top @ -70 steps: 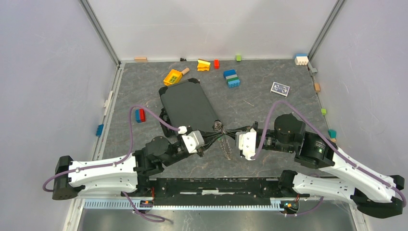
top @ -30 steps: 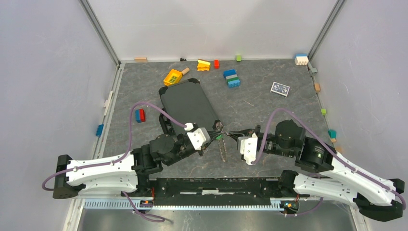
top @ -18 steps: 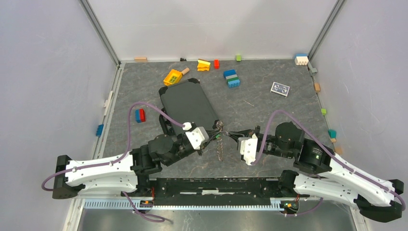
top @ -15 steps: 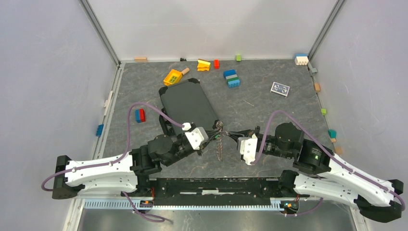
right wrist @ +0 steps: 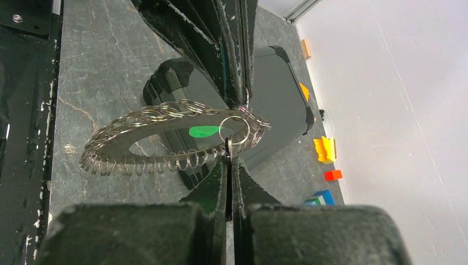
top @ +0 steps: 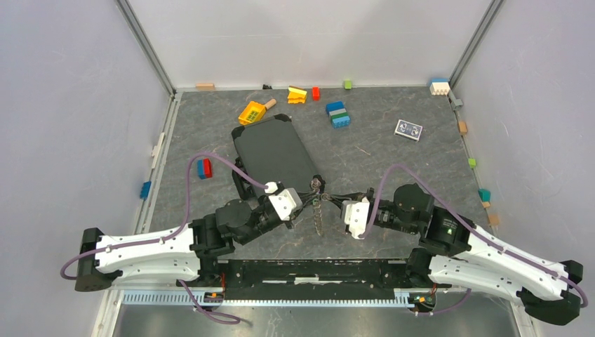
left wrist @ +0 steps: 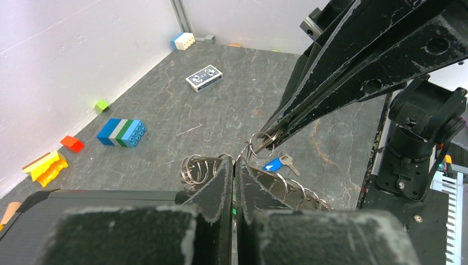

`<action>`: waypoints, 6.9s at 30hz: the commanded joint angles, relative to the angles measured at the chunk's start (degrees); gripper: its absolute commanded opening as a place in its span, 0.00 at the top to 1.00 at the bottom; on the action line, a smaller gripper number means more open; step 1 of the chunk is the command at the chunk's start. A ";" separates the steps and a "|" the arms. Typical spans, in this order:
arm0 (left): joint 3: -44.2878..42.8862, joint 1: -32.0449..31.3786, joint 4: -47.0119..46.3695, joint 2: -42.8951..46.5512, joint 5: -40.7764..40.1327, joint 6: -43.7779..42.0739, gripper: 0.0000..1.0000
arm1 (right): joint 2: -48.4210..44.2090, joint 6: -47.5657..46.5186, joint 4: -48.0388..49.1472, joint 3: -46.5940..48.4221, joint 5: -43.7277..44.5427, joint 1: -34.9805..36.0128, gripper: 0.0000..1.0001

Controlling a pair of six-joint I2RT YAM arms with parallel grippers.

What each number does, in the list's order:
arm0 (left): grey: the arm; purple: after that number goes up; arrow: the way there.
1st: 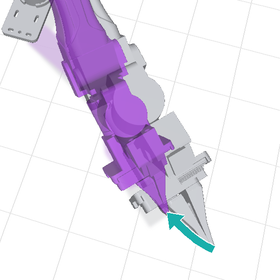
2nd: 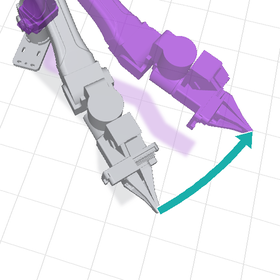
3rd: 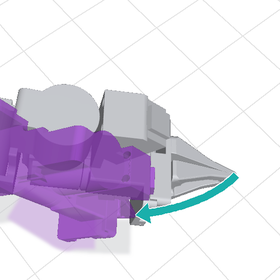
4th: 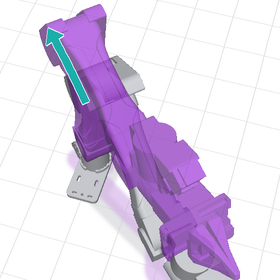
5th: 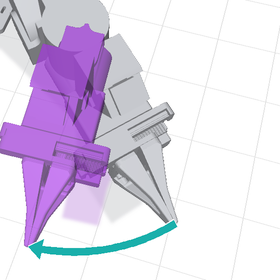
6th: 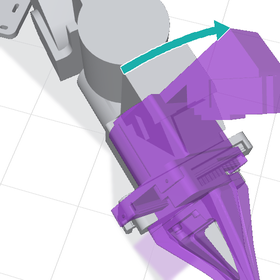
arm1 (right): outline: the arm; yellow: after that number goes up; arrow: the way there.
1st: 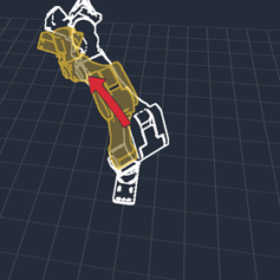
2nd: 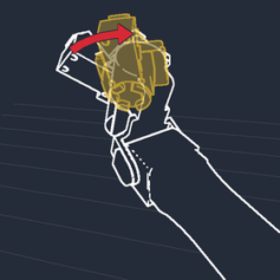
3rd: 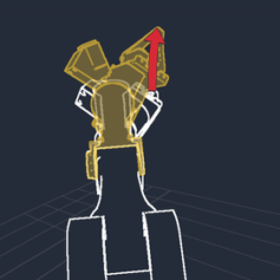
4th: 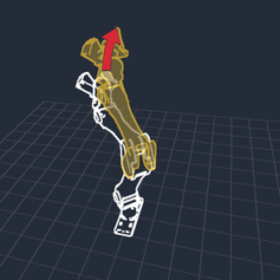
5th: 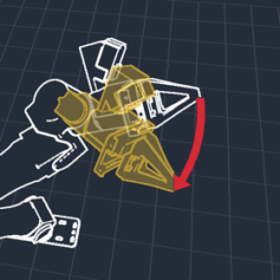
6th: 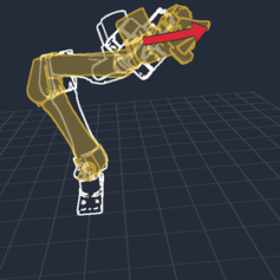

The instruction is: Remove the keys from the keyring

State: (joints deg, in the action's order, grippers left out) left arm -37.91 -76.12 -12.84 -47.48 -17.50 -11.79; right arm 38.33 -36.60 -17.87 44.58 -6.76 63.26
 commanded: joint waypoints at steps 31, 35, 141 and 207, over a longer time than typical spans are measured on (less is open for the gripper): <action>3.33 0.71 -11.37 4.62 0.51 -1.61 0.98 | -1.38 2.91 6.42 -2.84 -2.36 0.19 0.65; 4.79 0.71 -13.32 5.64 1.83 -1.91 0.98 | -3.21 2.06 6.10 -2.68 -3.72 0.17 0.62; 10.34 0.76 -14.01 10.20 33.14 -25.13 0.64 | -2.98 -4.56 18.11 -6.53 -21.24 0.18 1.00; 0.07 0.71 5.99 3.96 19.63 -25.92 0.69 | 3.25 -11.21 -2.34 6.42 -16.21 0.19 1.00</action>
State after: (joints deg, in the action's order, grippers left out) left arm -36.36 -75.55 -4.84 -43.59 1.56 -38.85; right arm 42.44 -47.66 -23.68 48.64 -22.41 63.29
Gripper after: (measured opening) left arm 0.310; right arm 0.006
